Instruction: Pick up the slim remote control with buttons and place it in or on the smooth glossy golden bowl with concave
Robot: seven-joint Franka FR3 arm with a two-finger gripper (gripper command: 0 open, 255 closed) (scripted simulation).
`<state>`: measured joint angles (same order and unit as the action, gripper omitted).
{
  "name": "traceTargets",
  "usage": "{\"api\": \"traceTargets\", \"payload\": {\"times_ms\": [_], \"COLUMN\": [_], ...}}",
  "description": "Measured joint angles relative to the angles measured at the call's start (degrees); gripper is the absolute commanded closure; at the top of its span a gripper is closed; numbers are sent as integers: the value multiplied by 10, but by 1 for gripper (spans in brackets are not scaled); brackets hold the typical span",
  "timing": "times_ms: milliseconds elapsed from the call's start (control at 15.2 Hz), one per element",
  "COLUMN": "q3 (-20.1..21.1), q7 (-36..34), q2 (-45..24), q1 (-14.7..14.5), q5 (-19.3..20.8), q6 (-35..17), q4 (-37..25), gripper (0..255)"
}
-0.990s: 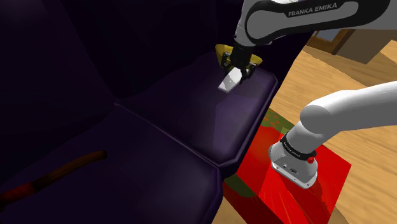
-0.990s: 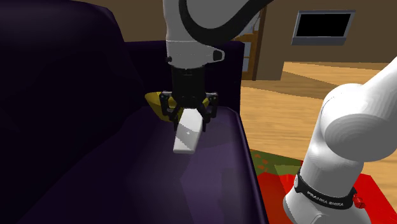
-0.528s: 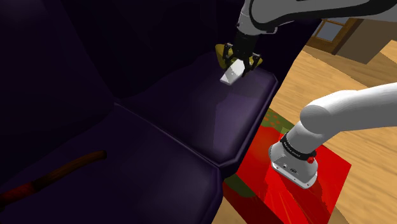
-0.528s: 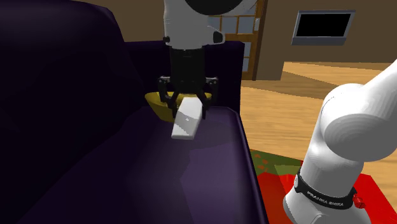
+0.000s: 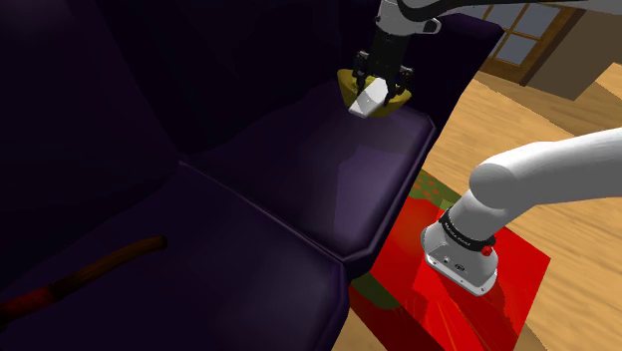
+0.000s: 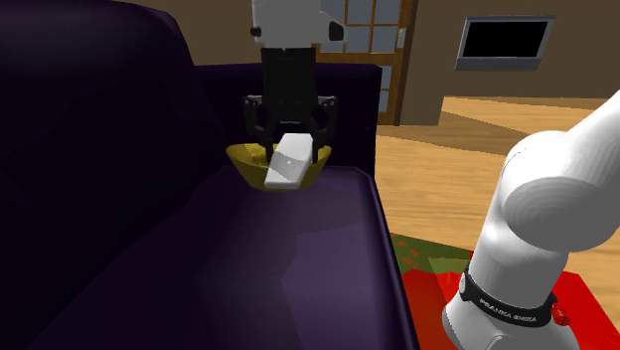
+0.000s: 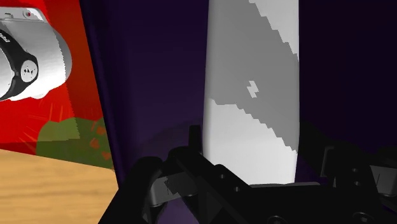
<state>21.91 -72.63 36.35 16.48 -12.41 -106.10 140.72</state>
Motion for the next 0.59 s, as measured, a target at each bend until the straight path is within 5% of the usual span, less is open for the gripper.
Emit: {"api": "traceTargets", "payload": {"times_ms": [594], "q3": [-52], "q7": [75], "q2": [-122], "q1": [63], "q5": [61], "q6": [-32], "q4": [-82], "gripper": [255]}}
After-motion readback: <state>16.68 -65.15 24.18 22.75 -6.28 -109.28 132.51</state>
